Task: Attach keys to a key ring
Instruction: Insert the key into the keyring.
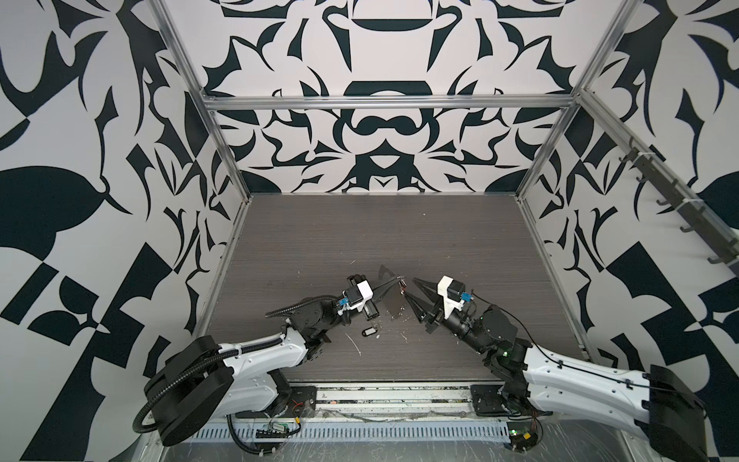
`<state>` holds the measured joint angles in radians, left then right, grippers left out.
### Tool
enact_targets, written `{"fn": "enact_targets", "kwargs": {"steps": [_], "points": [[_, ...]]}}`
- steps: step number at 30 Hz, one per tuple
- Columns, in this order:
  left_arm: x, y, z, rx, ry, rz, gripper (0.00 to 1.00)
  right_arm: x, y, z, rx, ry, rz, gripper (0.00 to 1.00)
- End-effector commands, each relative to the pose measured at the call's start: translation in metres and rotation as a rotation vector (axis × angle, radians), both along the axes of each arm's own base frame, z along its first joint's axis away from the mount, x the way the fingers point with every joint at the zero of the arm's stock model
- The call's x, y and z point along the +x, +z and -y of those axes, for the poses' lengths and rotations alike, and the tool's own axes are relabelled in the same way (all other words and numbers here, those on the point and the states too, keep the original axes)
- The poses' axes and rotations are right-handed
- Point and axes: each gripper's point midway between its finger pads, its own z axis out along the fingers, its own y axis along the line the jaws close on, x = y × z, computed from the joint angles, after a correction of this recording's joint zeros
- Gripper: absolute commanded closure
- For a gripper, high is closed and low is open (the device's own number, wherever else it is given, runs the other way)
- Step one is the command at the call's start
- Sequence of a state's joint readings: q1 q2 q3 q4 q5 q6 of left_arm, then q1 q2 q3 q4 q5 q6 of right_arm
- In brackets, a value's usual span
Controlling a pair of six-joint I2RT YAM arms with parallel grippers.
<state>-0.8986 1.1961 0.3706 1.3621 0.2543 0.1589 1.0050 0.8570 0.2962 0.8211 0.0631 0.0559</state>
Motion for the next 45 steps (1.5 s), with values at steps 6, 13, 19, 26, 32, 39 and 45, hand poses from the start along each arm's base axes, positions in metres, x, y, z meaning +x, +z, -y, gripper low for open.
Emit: {"fn": "enact_targets", "kwargs": {"steps": [6, 13, 19, 26, 32, 39, 45], "points": [[-0.012, 0.022, 0.004, -0.049, -0.076, 0.061, 1.0, 0.002, 0.017, -0.007, 0.011, 0.008, 0.03, 0.58], [-0.014, 0.02, 0.008, -0.036, -0.098, 0.068, 1.0, 0.004, 0.024, 0.006, 0.058, -0.039, 0.033, 0.58], [-0.017, 0.019, 0.01, -0.028, -0.117, 0.072, 1.0, 0.005, 0.027, 0.01, 0.054, -0.056, 0.039, 0.62], [-0.017, 0.019, 0.01, -0.028, -0.123, 0.075, 1.0, -0.009, 0.032, 0.003, 0.047, 0.03, 0.07, 0.62], [-0.02, 0.019, 0.011, -0.023, -0.138, 0.079, 1.0, -0.01, 0.031, 0.005, 0.028, 0.026, 0.081, 0.62], [-0.027, 0.017, 0.014, -0.007, -0.181, 0.098, 1.0, -0.016, 0.035, 0.013, 0.04, 0.022, 0.104, 0.64], [-0.034, 0.015, 0.016, 0.006, -0.22, 0.112, 1.0, -0.02, 0.035, 0.011, 0.031, 0.049, 0.113, 0.67]]}}
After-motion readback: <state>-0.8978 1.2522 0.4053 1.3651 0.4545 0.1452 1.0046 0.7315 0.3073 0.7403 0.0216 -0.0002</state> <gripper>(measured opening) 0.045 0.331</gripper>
